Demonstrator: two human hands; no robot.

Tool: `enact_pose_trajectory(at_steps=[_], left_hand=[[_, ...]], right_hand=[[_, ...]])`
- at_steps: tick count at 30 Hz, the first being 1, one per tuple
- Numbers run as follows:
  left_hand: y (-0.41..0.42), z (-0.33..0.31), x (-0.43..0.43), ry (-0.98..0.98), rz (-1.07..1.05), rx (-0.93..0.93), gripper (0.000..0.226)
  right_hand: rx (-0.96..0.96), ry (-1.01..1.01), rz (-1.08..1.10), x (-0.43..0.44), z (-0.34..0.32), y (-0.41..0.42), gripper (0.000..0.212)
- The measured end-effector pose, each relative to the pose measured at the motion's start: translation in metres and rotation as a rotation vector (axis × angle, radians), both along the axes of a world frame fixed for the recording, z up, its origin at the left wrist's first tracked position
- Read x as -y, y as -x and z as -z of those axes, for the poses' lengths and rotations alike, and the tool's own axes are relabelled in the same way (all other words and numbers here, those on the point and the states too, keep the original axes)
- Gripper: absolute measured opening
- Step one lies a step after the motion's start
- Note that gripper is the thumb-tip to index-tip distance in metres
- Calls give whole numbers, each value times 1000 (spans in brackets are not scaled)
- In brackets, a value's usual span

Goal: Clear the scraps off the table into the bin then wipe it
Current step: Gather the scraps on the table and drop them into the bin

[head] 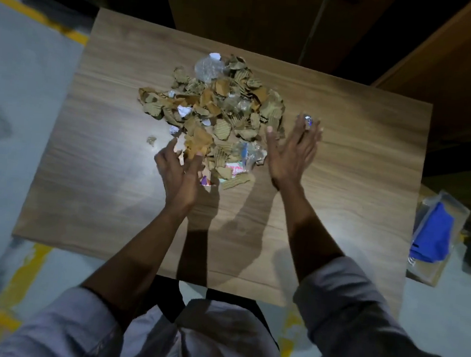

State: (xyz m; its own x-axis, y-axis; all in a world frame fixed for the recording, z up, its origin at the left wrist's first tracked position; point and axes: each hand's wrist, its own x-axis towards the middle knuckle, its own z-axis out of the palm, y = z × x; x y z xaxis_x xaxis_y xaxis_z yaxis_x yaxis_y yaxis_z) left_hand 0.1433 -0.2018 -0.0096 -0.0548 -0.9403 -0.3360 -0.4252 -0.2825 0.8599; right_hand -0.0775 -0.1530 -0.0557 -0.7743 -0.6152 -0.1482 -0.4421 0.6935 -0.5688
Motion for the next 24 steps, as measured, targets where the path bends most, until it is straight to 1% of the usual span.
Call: enact_pose_trajectory(at_steps=[2, 5, 7, 9, 11, 12, 14, 16, 18, 22, 24], left_hand=[[1, 6, 12, 39, -5, 70, 71], [5, 23, 39, 47, 77, 97, 81], [10, 31, 52, 39, 161, 113, 82], [16, 35, 51, 25, 240, 122, 91], [18, 33, 46, 45, 262, 102, 97], [18, 32, 45, 71, 248, 98, 97], [15, 31, 50, 120, 202, 144, 94], [14, 33, 64, 125, 149, 234, 100], [16, 37, 82, 94, 111, 276, 106], [24, 44, 124, 134, 111, 268, 101], [30, 47, 141, 168, 164, 265, 98]], right_hand=[[76, 35, 41, 17, 2, 19, 94], [120, 71, -31, 39, 8, 26, 90], [111, 54, -139, 46, 11, 17, 88], [106, 60, -227, 42, 10, -2, 88], [84, 101, -224, 34, 5, -19, 86], [34, 110, -200, 32, 2, -24, 86], [-81, 81, -186, 39, -4, -26, 88], [-147, 31, -254, 62, -12, -20, 90], [-201, -37, -346, 96, -21, -14, 88], [-174, -140, -429, 152, -22, -14, 86], [-136, -195, -453, 161, -14, -19, 82]])
